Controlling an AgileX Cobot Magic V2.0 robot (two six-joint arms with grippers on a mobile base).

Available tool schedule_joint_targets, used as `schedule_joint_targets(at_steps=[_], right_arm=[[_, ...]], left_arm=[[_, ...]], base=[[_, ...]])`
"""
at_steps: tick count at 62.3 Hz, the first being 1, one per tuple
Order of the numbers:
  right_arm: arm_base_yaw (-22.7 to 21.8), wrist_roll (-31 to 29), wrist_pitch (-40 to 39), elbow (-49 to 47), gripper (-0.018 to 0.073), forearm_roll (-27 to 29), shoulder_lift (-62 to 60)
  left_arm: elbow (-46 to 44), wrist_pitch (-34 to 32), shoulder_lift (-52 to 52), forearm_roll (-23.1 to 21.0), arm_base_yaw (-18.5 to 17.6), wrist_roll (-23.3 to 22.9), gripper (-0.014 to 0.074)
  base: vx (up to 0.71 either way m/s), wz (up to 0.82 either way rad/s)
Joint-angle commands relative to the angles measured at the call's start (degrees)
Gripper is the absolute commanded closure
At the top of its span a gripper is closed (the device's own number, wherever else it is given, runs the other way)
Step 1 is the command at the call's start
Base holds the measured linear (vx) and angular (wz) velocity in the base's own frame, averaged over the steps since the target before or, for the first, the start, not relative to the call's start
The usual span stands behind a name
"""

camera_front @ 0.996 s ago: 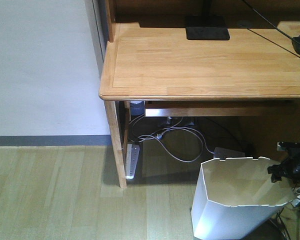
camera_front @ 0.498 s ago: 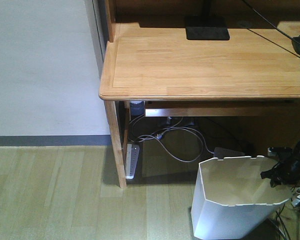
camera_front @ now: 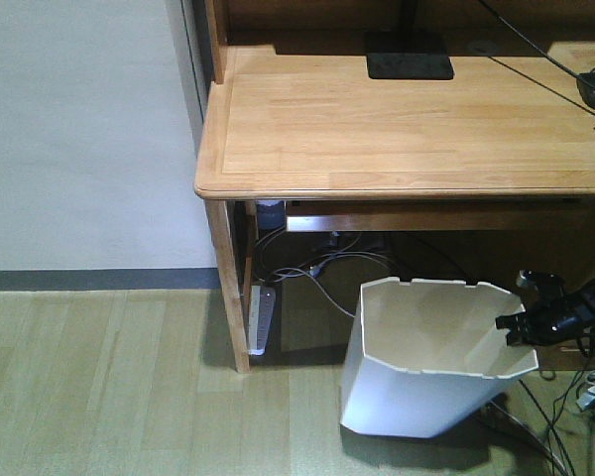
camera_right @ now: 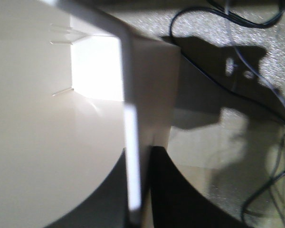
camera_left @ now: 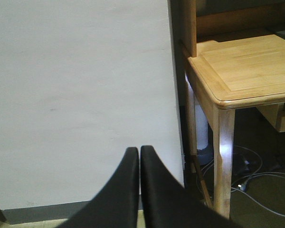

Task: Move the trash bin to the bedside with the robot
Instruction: 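Lift and pull the gripped bin out from under the desk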

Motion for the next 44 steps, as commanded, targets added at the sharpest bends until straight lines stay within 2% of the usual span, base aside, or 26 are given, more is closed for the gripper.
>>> schedule_joint_targets(at_steps=[1,12,25,32,44], right_arm=[[0.1,-2.94,4.23,4.06,0.0566,8.33,-9.35],[0.1,-7.78,-0.11,16.34,0.0565,11.31,-17.32],[0.15,-18.31,-3.7,31.12,0.0565,21.12,-27.57],[0.15,-21.73,-3.29,38.66,0.0565,25.06,-33.08],[3.7,-27.47,-6.21,49.92,0.0565,29.89,-41.84]], left_arm=[[1.65,-4.2,-0.58,-0.03,-0.35,-0.46,0.0602],[1.65,-4.2,-0.58,-0.03,-0.35,-0.46,0.0602],[1.65,-4.2,-0.58,-0.03,-0.35,-0.46,0.0602],[1.65,-4.2,-0.58,-0.03,-0.35,-0.46,0.0602],[1.65,-4.2,-0.58,-0.03,-0.35,-0.46,0.0602]], base=[[0.0,0.0],[0.0,0.0],[0.0,0.0],[0.0,0.0],[0.0,0.0]])
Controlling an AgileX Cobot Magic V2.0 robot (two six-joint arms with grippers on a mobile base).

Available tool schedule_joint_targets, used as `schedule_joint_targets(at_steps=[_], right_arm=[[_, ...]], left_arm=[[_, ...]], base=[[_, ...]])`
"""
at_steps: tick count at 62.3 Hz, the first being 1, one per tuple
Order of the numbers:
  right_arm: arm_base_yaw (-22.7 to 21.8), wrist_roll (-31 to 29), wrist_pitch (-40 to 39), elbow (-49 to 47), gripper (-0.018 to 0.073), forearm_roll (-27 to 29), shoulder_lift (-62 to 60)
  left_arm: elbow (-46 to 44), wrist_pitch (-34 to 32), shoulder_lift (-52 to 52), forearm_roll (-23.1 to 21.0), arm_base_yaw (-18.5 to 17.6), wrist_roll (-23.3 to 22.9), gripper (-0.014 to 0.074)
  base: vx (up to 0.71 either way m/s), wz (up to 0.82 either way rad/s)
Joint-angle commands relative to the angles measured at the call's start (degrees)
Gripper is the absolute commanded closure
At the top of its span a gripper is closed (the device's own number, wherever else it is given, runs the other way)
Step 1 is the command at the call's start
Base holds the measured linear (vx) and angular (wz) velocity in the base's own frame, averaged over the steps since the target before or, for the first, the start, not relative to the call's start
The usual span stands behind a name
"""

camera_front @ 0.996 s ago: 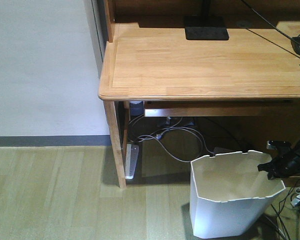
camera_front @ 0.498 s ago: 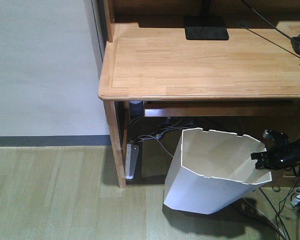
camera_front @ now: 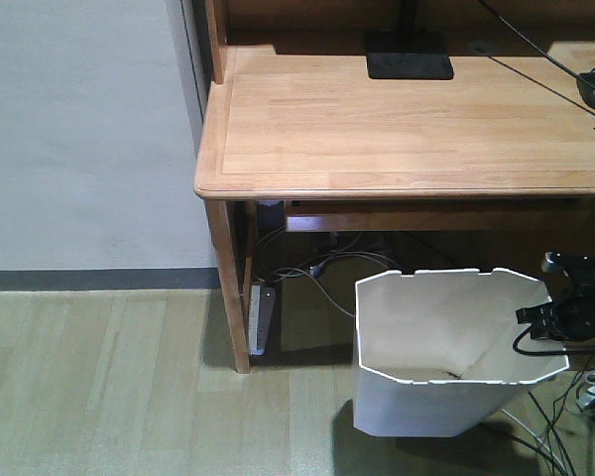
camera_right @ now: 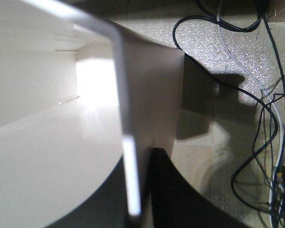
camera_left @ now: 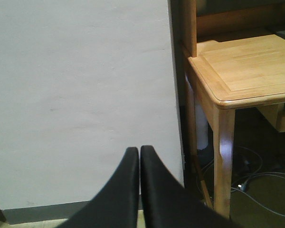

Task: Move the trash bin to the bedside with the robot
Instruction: 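Lift and pull the gripped bin out from under the desk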

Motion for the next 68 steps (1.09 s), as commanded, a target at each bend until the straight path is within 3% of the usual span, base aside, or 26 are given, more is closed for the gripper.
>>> schedule_joint_targets(at_steps=[1,19,34,68], right_arm=[[2.92,-2.63,7.03,4.18,0.0565,7.03,-8.83],[10.88,-2.24,4.7,10.54,0.0565,7.94,-13.79],[11.25,0.44,6.27,10.54,0.0565,8.05,-13.79],[11.25,0.4,6.27,10.54,0.0565,7.84,-13.79]], left_arm=[[1.65,-4.2,-0.58,-0.03,-0.35,-0.46,0.0602],[1.65,-4.2,-0.58,-0.03,-0.35,-0.46,0.0602],[1.65,-4.2,-0.58,-0.03,-0.35,-0.46,0.0602],[1.65,-4.2,-0.58,-0.03,-0.35,-0.46,0.0602]], base=[[0.0,0.0],[0.0,0.0],[0.0,0.0],[0.0,0.0]])
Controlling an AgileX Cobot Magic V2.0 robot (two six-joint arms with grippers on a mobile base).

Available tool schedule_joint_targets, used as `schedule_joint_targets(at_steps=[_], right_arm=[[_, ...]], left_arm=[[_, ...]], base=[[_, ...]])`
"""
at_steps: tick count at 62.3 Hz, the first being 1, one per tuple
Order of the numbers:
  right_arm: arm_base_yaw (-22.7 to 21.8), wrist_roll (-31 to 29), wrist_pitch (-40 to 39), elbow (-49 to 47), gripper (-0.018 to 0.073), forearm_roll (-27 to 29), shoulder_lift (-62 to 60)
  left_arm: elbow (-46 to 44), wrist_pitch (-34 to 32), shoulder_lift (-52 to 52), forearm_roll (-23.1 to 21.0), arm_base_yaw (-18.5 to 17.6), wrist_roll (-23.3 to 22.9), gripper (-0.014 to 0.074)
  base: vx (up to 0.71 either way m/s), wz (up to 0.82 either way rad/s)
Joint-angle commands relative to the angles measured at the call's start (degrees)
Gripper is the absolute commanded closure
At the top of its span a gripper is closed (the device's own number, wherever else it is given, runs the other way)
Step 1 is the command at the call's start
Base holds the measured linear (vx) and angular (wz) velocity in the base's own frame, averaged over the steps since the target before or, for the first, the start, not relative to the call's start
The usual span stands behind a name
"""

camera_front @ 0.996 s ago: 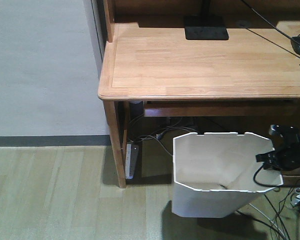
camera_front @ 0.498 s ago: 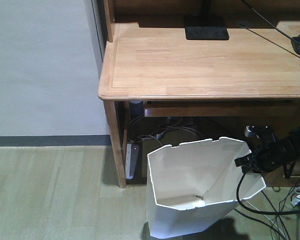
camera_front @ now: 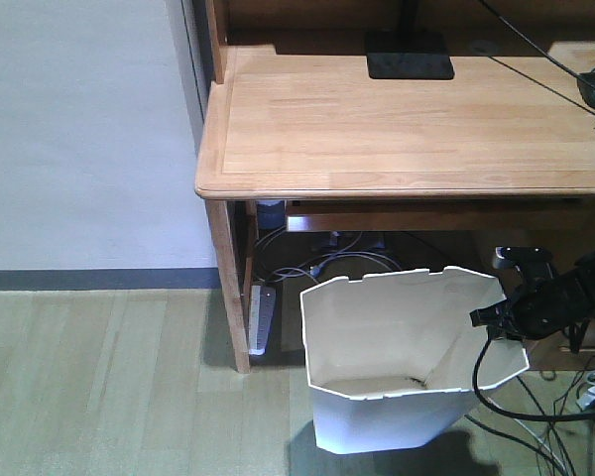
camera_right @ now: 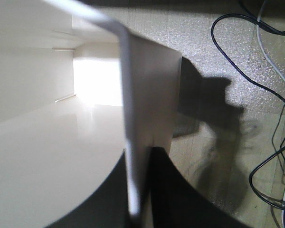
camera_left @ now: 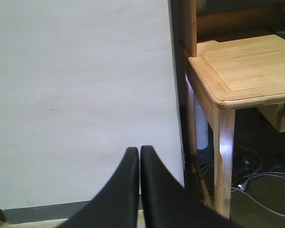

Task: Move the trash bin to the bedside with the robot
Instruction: 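Lift and pull the gripped bin out from under the desk, then turn the base away from the desk, carrying the bin in the right gripper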

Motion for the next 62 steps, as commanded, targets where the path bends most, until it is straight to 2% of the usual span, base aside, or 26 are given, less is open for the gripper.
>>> schedule_joint_targets(at_steps=[1,36,62], right_arm=[[-0.27,0.83,8.54,-0.89,0.0565,2.43,-4.5],[-0.27,0.83,8.54,-0.89,0.0565,2.43,-4.5],[-0.27,0.83,8.54,-0.89,0.0565,2.43,-4.5]], left_arm=[[1.65,-4.2,-0.58,-0.03,-0.35,-0.46,0.0602],[1.65,-4.2,-0.58,-0.03,-0.35,-0.46,0.0602],[1.65,-4.2,-0.58,-0.03,-0.35,-0.46,0.0602]], base=[[0.0,0.0],[-0.01,0.04],[-0.07,0.32]])
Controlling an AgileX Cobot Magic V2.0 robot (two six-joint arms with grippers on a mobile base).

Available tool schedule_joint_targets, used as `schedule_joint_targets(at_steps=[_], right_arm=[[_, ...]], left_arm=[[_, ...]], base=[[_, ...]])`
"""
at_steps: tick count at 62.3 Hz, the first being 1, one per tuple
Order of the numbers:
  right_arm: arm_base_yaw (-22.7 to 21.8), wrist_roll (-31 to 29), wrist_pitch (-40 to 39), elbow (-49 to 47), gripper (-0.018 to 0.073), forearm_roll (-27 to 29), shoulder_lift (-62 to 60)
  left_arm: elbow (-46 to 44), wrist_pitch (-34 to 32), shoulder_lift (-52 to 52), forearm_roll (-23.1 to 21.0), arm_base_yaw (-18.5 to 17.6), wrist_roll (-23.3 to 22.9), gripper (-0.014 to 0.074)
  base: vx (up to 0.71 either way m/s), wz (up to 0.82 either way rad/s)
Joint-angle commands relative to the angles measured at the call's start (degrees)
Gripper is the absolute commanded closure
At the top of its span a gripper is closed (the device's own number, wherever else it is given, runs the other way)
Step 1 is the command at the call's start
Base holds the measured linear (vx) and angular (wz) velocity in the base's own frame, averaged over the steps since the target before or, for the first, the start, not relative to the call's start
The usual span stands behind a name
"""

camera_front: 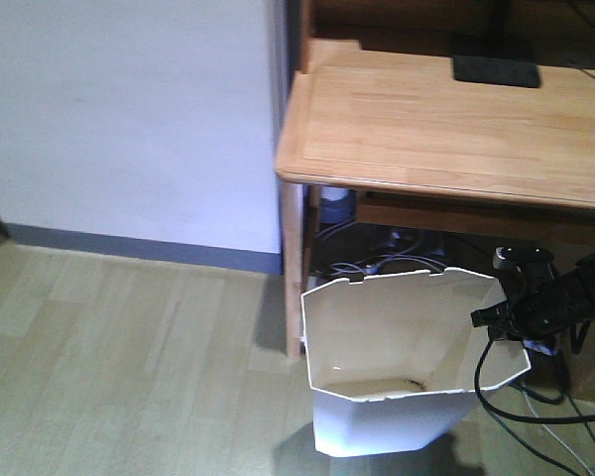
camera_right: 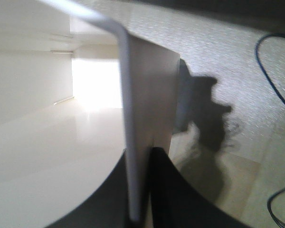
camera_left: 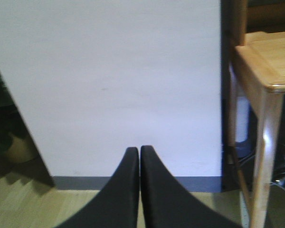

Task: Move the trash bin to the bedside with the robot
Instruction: 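Turn the base away from the desk, carrying the bin in the right gripper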

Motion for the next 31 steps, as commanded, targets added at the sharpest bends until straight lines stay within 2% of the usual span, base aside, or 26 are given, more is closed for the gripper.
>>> schedule_joint_targets(at_steps=[1,31], right_arm=[[-0.09,0.79,8.21,-0.89,0.0565,2.6,-4.5],[-0.09,0.79,8.24,-0.89,0.0565,2.6,-4.5]], left_arm=[[1.65,-4.2,-0.58,-0.03,-0.35,-0.46,0.0602],[1.65,-4.2,-0.58,-0.03,-0.35,-0.46,0.0602]], base=[[-0.05,0.46],[-0.02,0.56]])
